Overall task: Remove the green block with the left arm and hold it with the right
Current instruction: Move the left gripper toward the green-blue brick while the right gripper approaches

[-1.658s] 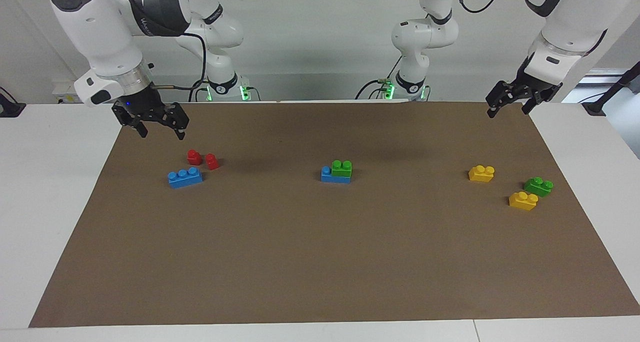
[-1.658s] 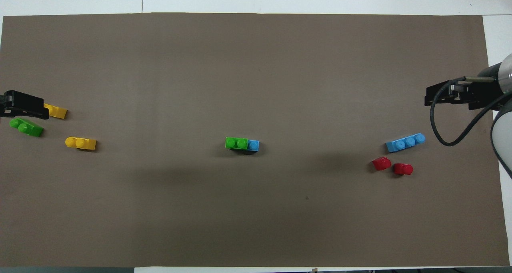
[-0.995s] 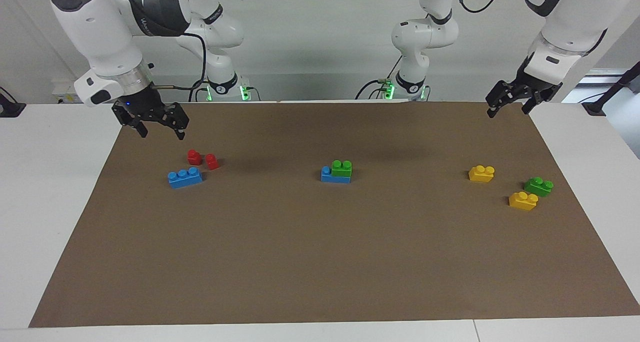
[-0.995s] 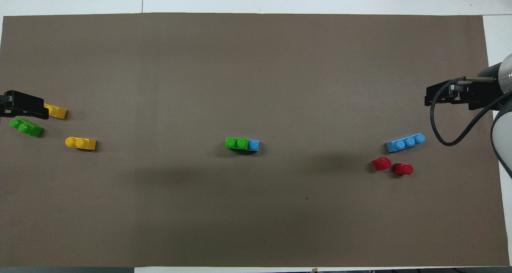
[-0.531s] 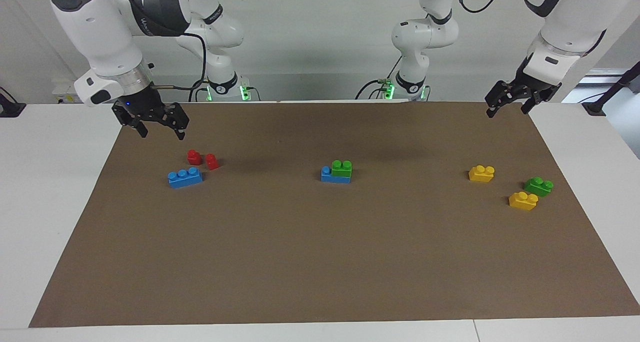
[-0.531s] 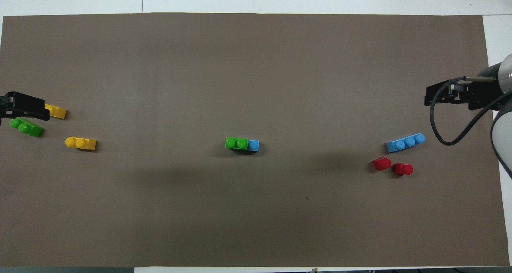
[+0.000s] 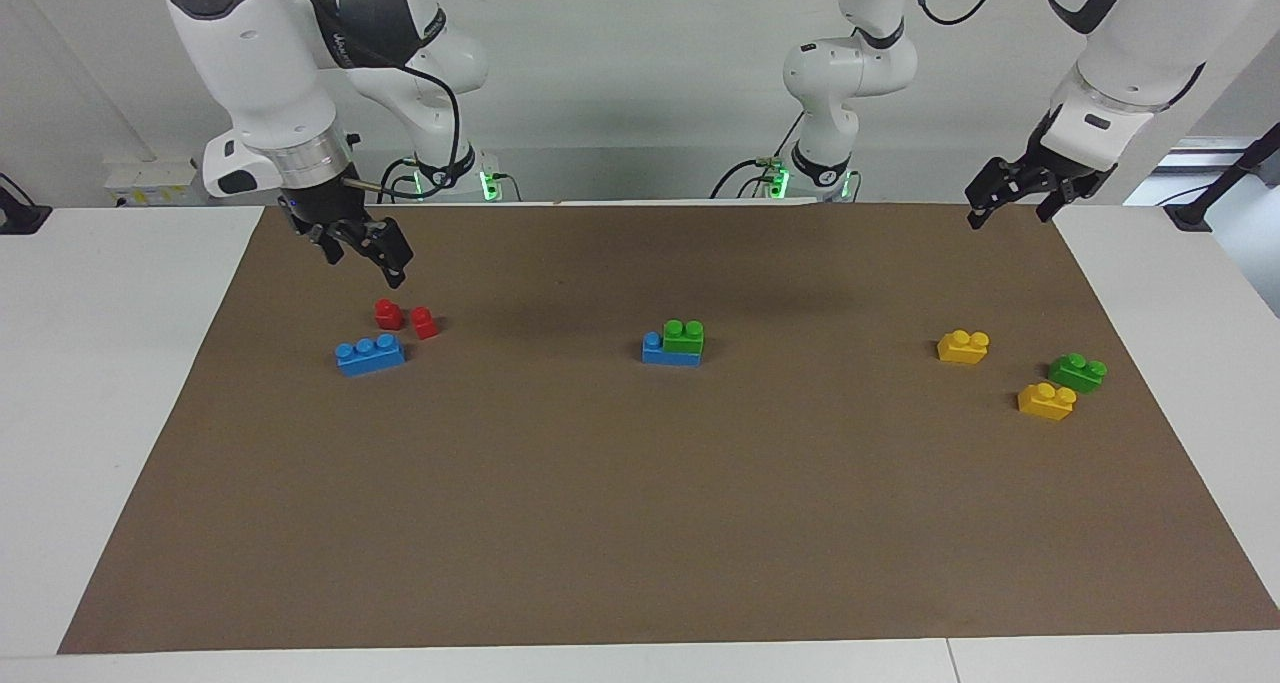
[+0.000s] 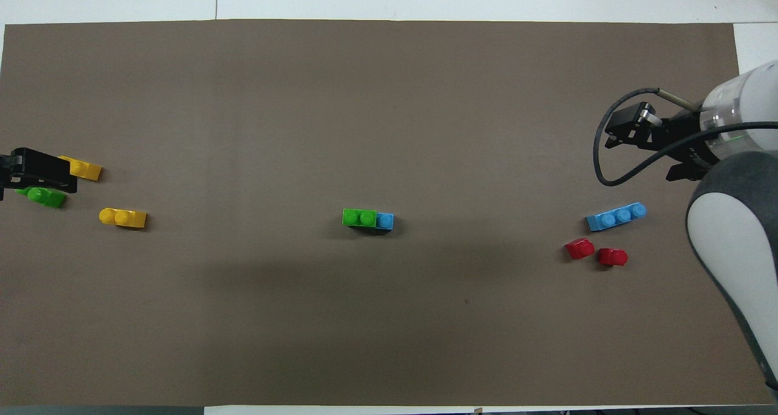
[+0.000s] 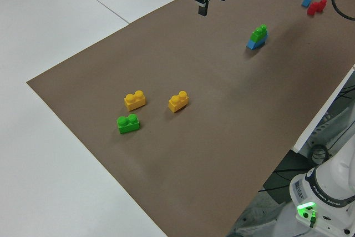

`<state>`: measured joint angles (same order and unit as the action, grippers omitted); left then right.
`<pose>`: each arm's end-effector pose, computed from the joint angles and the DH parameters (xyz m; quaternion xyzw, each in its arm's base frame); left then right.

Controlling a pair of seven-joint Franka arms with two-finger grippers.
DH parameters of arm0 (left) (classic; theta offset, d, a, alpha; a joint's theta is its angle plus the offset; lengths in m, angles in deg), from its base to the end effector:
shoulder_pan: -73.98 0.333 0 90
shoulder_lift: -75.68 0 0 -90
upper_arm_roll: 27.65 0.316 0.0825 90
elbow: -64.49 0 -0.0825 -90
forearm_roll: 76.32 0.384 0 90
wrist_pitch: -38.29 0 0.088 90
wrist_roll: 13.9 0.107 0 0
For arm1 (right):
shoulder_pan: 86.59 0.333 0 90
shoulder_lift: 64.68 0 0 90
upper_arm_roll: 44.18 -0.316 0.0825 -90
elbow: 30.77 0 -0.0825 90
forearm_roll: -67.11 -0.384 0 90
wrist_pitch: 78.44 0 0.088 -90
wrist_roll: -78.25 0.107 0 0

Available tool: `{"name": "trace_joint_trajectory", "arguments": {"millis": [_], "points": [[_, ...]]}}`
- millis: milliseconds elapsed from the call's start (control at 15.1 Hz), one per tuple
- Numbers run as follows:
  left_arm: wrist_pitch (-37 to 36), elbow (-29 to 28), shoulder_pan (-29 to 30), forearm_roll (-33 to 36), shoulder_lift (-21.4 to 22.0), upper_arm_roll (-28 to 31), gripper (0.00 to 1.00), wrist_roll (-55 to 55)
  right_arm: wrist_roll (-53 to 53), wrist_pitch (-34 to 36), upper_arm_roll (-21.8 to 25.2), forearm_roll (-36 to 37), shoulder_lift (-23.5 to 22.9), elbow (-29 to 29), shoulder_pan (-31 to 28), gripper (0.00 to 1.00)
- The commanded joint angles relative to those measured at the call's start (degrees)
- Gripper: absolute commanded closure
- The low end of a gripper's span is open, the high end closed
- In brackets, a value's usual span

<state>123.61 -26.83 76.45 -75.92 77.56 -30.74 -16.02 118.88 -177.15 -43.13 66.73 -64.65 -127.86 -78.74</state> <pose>0.5353 -0.0055 0.6247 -0.9993 -0.0133 0.0359 0.0052 0.5606 0.0675 0.5793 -0.9565 0.2914 -0.0119 0.0088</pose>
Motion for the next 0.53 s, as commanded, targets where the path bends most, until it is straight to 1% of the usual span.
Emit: {"name": "trace_joint_trajectory", "arguments": {"millis": [0, 66, 199, 332, 464], "points": [[-0.5, -2.5, -1.0, 0.2, 2.1, 0.1, 0.00, -0.6, 14.5, -3.0, -0.2, -1.4, 0.5, -2.1, 2.6, 0.01], [-0.4, -3.6, -1.8, 0.2, 2.8, 0.1, 0.00, -2.4, 21.0, -3.4, -0.2, -3.2, 0.2, -2.4, 3.8, 0.01], [0.2, -5.6, -4.0, 0.2, 3.8, 0.2, 0.00, -8.4, 32.3, -5.7, -0.2, -7.4, -0.1, -3.5, 4.4, 0.01], [0.4, -6.8, -5.7, -0.1, 4.4, 0.1, 0.00, -12.7, 38.1, -8.8, -0.2, -9.1, -0.5, -5.2, 4.5, 0.01], [0.4, -7.6, -6.3, -2.2, 4.7, 0.1, 0.00, -16.3, 44.2, -10.7, -0.2, -12.3, -1.4, -5.5, 5.7, 0.01]]}}
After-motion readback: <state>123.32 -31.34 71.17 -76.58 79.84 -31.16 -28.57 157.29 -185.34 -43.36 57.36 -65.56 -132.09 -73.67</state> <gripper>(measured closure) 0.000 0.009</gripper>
